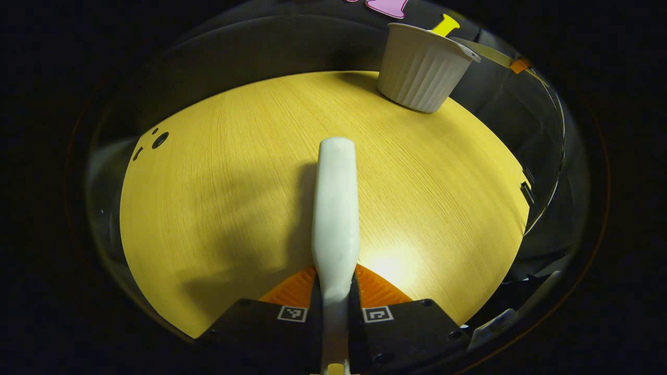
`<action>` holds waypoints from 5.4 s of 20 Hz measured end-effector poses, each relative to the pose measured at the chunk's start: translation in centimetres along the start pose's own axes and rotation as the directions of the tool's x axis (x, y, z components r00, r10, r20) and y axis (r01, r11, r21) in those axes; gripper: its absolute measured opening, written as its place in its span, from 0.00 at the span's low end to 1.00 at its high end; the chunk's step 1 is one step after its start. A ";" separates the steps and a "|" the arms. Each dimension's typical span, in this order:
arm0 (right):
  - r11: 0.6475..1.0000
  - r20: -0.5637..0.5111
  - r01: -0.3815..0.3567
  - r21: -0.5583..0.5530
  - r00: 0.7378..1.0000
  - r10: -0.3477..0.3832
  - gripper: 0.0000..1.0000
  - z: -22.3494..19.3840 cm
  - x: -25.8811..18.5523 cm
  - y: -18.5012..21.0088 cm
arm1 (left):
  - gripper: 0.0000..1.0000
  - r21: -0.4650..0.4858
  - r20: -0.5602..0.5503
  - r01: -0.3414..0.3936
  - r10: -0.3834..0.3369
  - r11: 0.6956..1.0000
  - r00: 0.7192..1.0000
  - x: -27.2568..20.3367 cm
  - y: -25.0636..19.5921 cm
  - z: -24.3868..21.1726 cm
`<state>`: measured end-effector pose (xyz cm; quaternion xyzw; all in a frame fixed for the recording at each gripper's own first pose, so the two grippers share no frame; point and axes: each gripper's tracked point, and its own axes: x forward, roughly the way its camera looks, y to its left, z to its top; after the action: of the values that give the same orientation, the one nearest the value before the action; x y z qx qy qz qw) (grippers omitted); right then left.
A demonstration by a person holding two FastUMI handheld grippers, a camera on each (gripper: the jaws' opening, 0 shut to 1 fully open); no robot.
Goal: Pick up the small broom and dustpan from the desktop, sweep the trash into the dustpan with the broom, and then empty the trash into the garbage bin.
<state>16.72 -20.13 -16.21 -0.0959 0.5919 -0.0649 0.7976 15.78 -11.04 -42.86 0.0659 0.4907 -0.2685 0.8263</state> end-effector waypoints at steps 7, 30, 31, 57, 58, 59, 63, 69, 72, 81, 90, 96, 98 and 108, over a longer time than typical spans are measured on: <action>0.978 -0.042 0.106 -0.178 0.992 -0.115 0.31 2.2 -0.7 -0.5 | 0.24 0.026 0.017 -0.030 0.029 0.999 0.999 0.0 0.1 -0.3; 0.930 -0.015 0.121 -0.348 0.991 -0.135 0.35 5.3 -0.4 -0.2 | 0.24 -0.076 0.013 -0.116 0.118 0.990 0.993 -0.9 -0.8 -2.0; 0.924 -0.017 0.127 -0.361 0.990 -0.143 0.34 5.2 -0.3 -0.5 | 0.24 -0.083 0.014 -0.118 0.119 0.990 0.993 -0.9 -0.8 -2.1; 0.901 0.220 -0.344 -0.265 0.888 0.404 0.35 -14.8 -9.3 20.7 | 0.24 -0.185 -0.007 -0.218 0.220 0.958 0.975 -2.1 1.7 -3.9; 0.896 0.195 -0.359 -0.259 0.890 0.413 0.35 -16.2 -8.4 22.0 | 0.24 -0.182 -0.008 -0.221 0.224 0.958 0.975 -2.1 1.9 -3.8; 0.892 0.178 -0.375 -0.251 0.889 0.423 0.34 -17.3 -7.3 23.3 | 0.24 -0.182 -0.008 -0.224 0.226 0.957 0.974 -2.2 2.0 -3.8; 0.900 0.134 -0.371 -0.227 0.904 0.406 0.31 -19.7 -1.8 27.5 | 0.24 -0.185 -0.005 -0.229 0.233 0.956 0.973 -1.9 2.1 -3.7; 0.933 0.124 -0.342 -0.113 0.927 0.355 0.34 -19.9 7.4 31.2 | 0.24 -0.199 -0.003 -0.243 0.247 0.950 0.969 -2.0 2.0 -3.6; 0.944 0.137 -0.322 -0.074 0.934 0.330 0.35 -19.4 10.7 31.9 | 0.24 -0.206 -0.008 -0.256 0.260 0.944 0.965 -1.9 2.0 -3.5; 0.962 0.124 -0.267 -0.064 0.954 0.273 0.31 -19.4 14.0 32.7 | 0.25 -0.197 -0.030 -0.281 0.281 0.939 0.959 -1.8 2.2 -3.9; 0.949 0.077 -0.312 -0.043 0.946 0.314 0.41 -20.4 13.9 32.9 | 0.33 -0.206 -0.058 -0.277 0.271 0.939 0.961 -1.7 1.9 -4.2; 0.938 0.086 -0.344 -0.045 0.934 0.347 0.63 -21.2 12.5 32.6 | 0.75 -0.223 -0.064 -0.260 0.252 0.939 0.966 -2.7 0.8 -4.9; 0.933 0.109 -0.356 -0.040 0.927 0.359 0.65 -21.1 11.3 32.1 | 0.79 -0.188 -0.037 -0.286 0.284 0.940 0.958 -3.7 1.1 -4.2; 0.931 0.425 -0.363 -0.037 0.838 0.343 0.68 -15.6 1.0 25.8 | 0.90 -0.137 0.255 -0.340 0.365 0.930 0.896 -12.9 -1.0 1.9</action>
<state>1.81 3.56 -27.44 0.0211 0.4102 0.0921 0.9071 11.89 -7.70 -30.84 0.0788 0.3623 -0.0988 0.9234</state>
